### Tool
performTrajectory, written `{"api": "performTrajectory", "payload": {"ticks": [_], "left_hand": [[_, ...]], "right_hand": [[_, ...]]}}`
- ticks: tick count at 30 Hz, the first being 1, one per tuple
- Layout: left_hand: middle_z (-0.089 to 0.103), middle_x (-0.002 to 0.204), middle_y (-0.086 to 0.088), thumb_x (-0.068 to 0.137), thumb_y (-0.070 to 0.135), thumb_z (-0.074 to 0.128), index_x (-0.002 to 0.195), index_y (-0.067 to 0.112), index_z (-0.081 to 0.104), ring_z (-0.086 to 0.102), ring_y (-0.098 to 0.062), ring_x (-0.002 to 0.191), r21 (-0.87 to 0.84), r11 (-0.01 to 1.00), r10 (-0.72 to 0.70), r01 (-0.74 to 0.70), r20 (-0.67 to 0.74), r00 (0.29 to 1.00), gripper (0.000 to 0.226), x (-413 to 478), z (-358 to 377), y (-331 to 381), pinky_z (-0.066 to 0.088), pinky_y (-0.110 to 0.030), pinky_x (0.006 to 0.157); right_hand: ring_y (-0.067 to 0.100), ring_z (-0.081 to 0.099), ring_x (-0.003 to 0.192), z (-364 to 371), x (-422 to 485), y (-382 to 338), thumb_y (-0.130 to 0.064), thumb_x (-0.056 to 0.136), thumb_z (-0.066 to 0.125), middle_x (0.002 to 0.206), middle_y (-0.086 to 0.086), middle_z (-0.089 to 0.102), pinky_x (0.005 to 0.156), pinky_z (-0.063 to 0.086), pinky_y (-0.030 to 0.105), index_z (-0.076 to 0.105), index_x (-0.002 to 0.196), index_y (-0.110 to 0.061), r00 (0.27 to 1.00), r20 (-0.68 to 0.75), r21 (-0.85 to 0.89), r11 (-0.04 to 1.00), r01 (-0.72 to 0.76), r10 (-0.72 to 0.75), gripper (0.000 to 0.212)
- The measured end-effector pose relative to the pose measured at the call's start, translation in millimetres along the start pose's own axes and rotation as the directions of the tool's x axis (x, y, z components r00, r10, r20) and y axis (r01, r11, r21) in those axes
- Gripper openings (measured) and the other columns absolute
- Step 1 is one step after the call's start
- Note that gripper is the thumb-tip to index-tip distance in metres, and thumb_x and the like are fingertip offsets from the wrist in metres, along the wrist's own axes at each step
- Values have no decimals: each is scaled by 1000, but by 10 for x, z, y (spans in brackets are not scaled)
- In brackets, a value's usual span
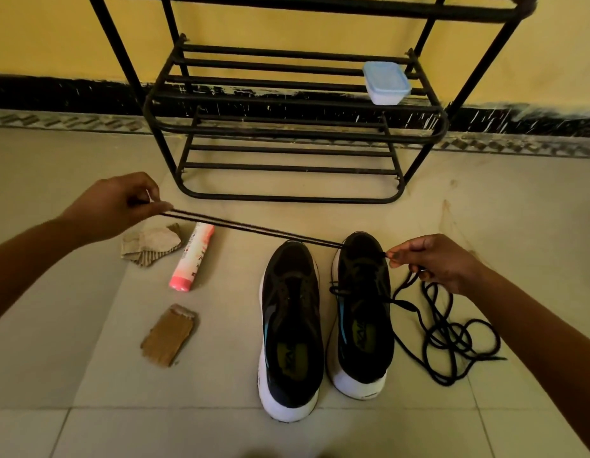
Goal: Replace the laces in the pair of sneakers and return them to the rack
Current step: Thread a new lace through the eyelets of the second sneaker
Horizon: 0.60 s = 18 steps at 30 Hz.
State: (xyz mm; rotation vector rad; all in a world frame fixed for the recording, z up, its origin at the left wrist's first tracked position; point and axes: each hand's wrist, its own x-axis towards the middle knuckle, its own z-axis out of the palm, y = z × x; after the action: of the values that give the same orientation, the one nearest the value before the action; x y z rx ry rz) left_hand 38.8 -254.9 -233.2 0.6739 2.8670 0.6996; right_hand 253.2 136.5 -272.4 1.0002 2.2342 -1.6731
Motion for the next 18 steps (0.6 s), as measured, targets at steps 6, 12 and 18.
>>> {"api": "performTrajectory", "payload": {"ticks": [6,12,18], "left_hand": [[51,57,6,73,25,63,66,24,51,56,-2,55,-960,175,-250,220,173,953,14,106,-223,-98,56,-19,66],[58,64,-10,89,14,61,95,17,42,49,-26,59,20,1000,3,-2,-32,999,20,128,-105,-217,39,-33,61],[57,68,-9,85,20,65,91,15,45,52,-29,64,259,958,136,-123,-33,990,21,119,-146,-220,41,-36,65]], "right_hand": [[9,41,52,-69,11,95,-11,78,72,71,7,68,42,27,17,71,80,-9,999,-28,21,1000,-17,18,3],[9,39,51,-47,-9,81,-9,80,70,69,6,69,42,27,17,71,81,-7,1000,-10,-33,999,17,-17,2],[10,41,55,-46,-34,90,-9,79,70,69,7,68,45,29,19,71,80,-7,1000,-14,-36,999,13,-14,2]]}}
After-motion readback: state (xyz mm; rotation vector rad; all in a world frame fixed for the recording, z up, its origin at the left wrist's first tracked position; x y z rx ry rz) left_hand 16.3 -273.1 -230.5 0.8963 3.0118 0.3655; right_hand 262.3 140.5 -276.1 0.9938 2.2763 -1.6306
